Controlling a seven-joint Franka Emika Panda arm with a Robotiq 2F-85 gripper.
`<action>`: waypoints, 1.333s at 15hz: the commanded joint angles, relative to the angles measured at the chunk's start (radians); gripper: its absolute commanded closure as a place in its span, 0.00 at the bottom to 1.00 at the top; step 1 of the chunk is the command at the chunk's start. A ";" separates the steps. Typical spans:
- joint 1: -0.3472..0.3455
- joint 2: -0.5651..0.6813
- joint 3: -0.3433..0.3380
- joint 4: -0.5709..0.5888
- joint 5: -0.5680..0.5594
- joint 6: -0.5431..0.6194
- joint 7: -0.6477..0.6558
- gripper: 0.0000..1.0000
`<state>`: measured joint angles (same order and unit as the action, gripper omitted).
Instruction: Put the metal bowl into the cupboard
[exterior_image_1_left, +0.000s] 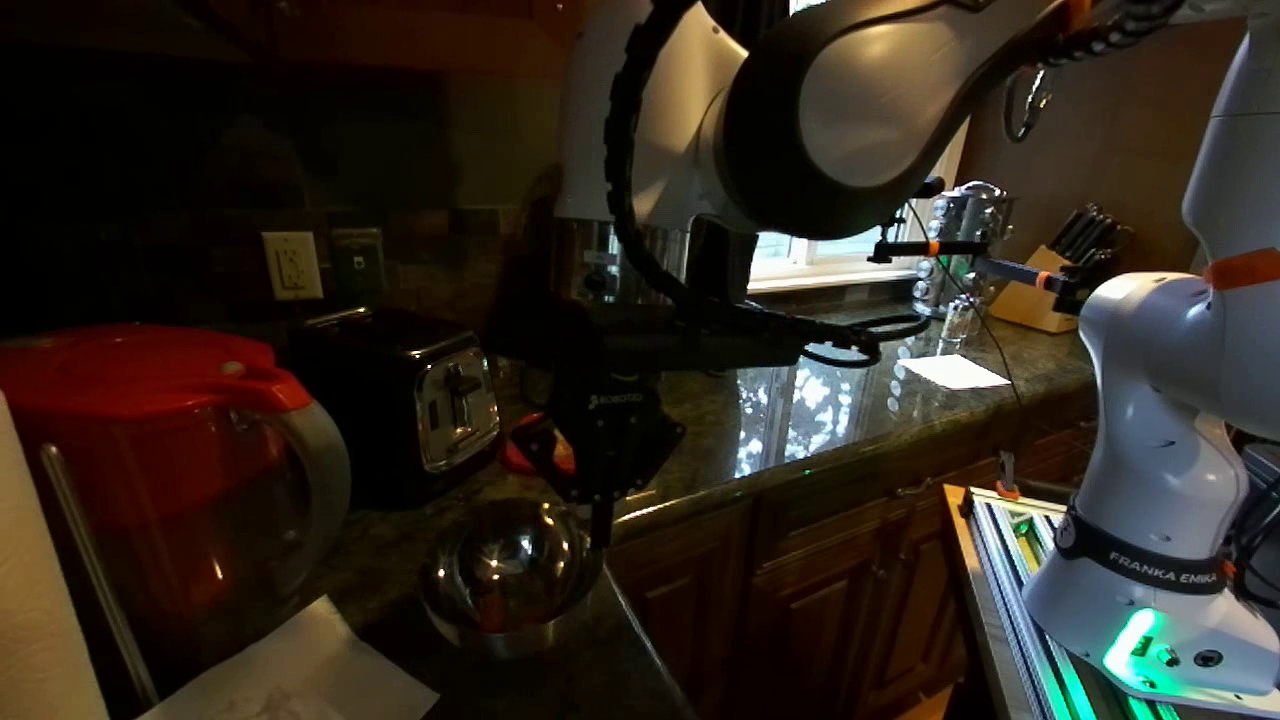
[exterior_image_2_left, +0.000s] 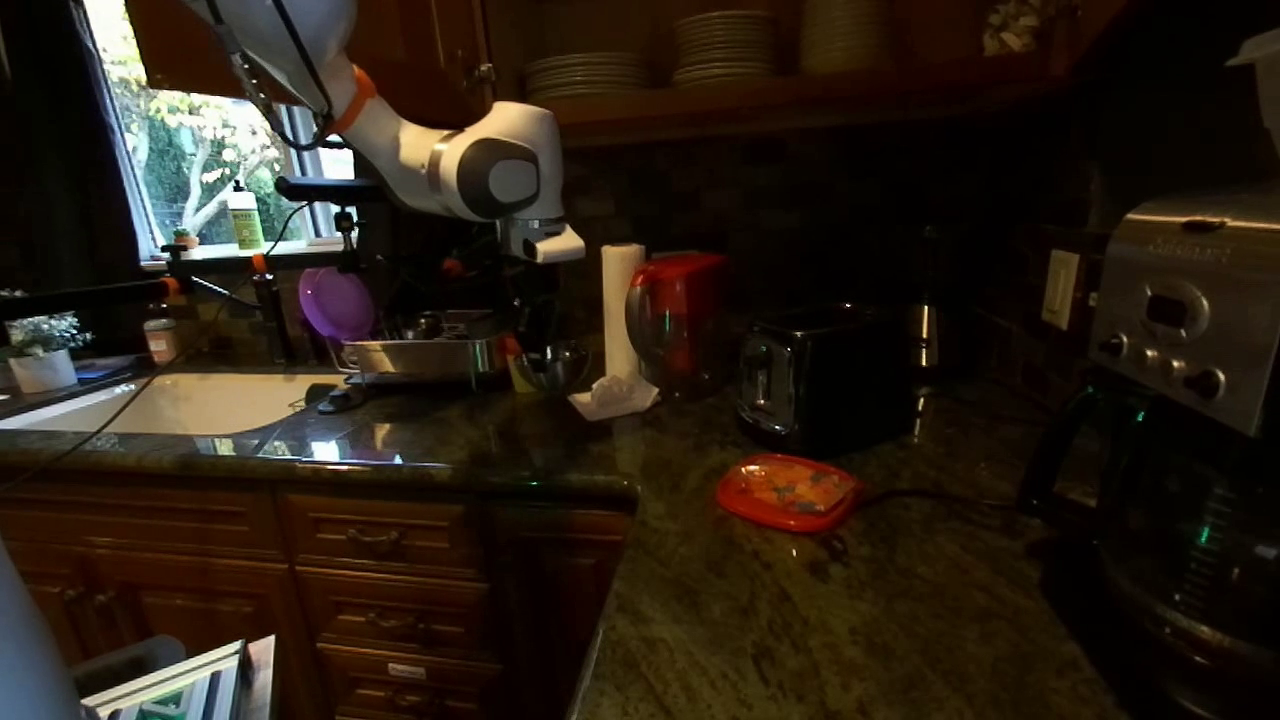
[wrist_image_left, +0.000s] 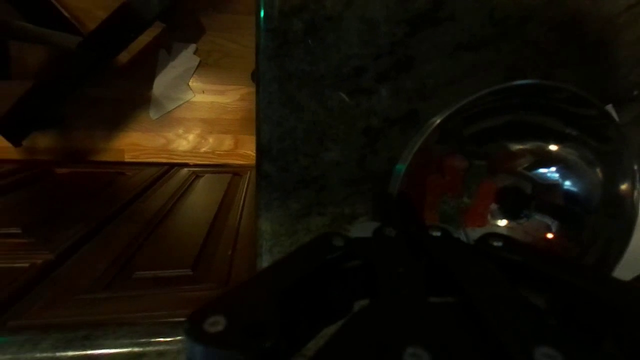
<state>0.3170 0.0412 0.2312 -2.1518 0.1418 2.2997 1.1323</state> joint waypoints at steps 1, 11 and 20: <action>-0.014 -0.016 0.014 -0.013 0.000 -0.002 0.017 0.97; -0.020 -0.037 0.013 -0.042 0.010 0.018 0.041 0.99; -0.052 -0.139 0.027 -0.032 -0.051 -0.001 0.180 0.97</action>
<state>0.2816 -0.0980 0.2425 -2.1860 0.0879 2.3018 1.3143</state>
